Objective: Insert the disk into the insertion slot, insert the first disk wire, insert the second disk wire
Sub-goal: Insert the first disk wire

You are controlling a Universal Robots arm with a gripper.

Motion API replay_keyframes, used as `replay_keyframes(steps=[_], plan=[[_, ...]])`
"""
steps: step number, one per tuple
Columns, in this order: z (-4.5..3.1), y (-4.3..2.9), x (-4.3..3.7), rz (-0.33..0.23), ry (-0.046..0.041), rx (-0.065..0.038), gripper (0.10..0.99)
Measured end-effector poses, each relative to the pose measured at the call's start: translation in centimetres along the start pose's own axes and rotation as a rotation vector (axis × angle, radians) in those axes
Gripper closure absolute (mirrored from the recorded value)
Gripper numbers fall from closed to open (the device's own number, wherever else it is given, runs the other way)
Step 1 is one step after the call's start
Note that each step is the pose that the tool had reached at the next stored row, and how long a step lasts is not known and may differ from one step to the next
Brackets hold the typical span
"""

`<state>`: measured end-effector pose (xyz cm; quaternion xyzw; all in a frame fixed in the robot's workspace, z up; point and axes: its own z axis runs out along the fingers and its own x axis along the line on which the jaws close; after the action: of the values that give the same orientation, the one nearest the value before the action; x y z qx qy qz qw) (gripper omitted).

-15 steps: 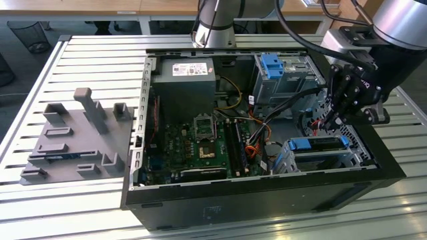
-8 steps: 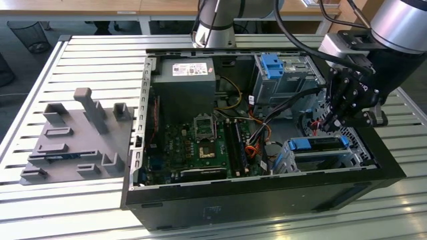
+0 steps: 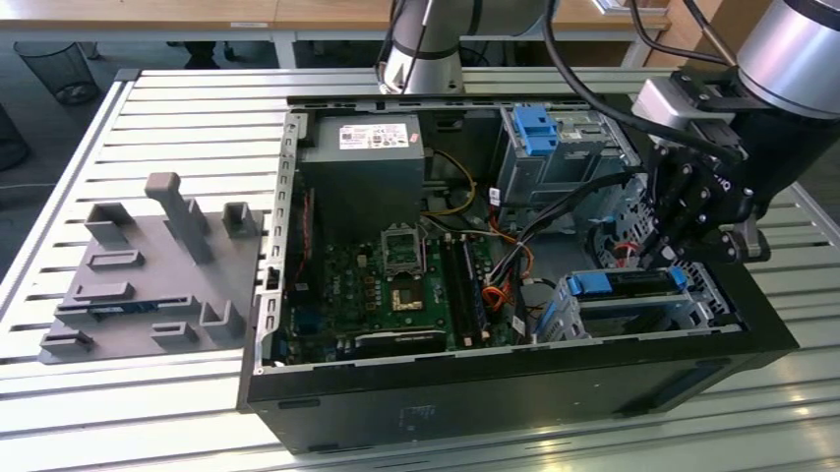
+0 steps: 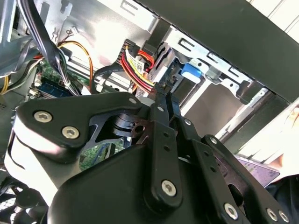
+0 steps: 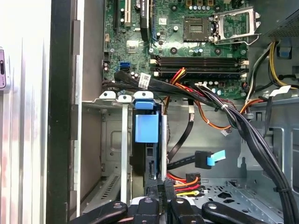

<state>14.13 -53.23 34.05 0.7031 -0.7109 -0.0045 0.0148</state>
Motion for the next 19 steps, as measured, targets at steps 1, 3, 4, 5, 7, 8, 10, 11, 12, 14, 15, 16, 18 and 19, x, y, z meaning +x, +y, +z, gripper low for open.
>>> replay_keyframes(steps=[1,3,4,5,7,8,10,11,12,14,15,16,18,19], plan=[[0.01,0.00,0.06,0.000,0.0000,0.000,0.922],[0.04,0.02,0.10,0.000,-0.0002,0.001,0.922],[0.08,0.03,0.10,0.001,-0.0001,0.002,0.922],[0.13,0.03,0.10,0.003,-0.0001,0.004,0.922],[0.27,0.03,0.13,0.005,-0.0002,0.005,0.922],[0.32,0.03,0.17,0.005,-0.0001,0.005,0.922],[0.39,0.03,0.19,0.005,-0.0001,0.005,0.922],[0.41,0.03,0.22,0.005,-0.0002,0.005,0.922],[0.42,0.03,0.23,0.005,-0.0001,0.005,0.922],[0.47,0.03,0.26,0.005,-0.0003,0.005,0.922],[0.48,0.03,0.29,0.005,-0.0002,0.005,0.922],[0.49,0.03,0.31,0.005,-0.0002,0.005,0.922],[0.51,0.03,0.33,0.005,-0.0002,0.005,0.922],[0.53,0.03,0.36,0.005,-0.0003,0.005,0.922]])
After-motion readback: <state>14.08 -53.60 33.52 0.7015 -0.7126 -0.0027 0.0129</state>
